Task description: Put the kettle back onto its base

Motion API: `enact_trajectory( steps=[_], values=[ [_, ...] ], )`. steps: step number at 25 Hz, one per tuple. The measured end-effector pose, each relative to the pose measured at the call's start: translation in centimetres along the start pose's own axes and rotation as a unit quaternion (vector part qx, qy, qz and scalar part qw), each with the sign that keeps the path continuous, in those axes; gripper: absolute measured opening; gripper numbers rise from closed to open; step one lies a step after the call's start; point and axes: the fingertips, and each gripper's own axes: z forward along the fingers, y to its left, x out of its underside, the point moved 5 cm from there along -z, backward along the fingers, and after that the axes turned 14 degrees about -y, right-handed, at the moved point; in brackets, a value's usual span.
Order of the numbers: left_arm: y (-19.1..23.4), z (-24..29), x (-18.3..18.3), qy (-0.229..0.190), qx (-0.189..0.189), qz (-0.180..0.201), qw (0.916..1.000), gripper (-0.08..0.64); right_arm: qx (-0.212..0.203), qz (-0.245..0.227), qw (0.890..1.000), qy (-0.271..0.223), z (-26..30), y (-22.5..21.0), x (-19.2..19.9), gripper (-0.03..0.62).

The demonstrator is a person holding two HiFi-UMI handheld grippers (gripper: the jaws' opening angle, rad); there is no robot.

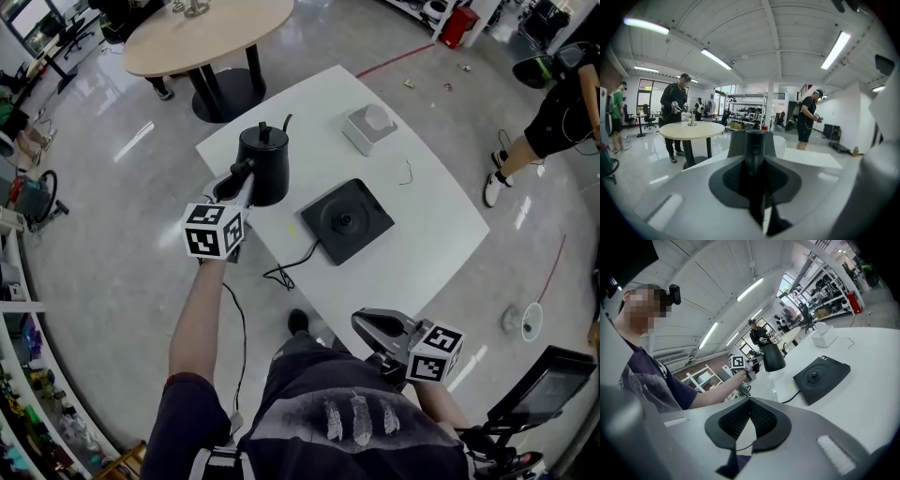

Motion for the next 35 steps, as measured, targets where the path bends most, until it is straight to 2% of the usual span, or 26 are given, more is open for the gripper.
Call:
enact_trajectory(
  steps=[4, 10, 24, 35],
  values=[
    [-1.0, 0.5, -1.8, -0.018, 0.014, -0.001, 0.9997, 0.055, -0.001, 0.000, 1.000, -0.005, -0.1, -0.1, 0.0, 0.001],
    [-3.3, 1.3, -2.6, -0.028, 0.043, -0.002, 0.9987, 0.055, 0.004, 0.003, 1.000, -0.016, -0.6, -0.5, -0.1, 0.000],
    [-9.1, 2.5, -0.9, -0.011, 0.105, -0.002, 0.9944, 0.055, 0.008, 0.011, 1.000, -0.025, -1.2, -0.8, 0.4, 0.000],
    [-13.1, 3.9, 0.6, -0.006, 0.137, -0.008, 0.9905, 0.055, 0.017, 0.024, 0.999, -0.039, -2.1, -1.0, 0.8, 0.000]
  ],
)
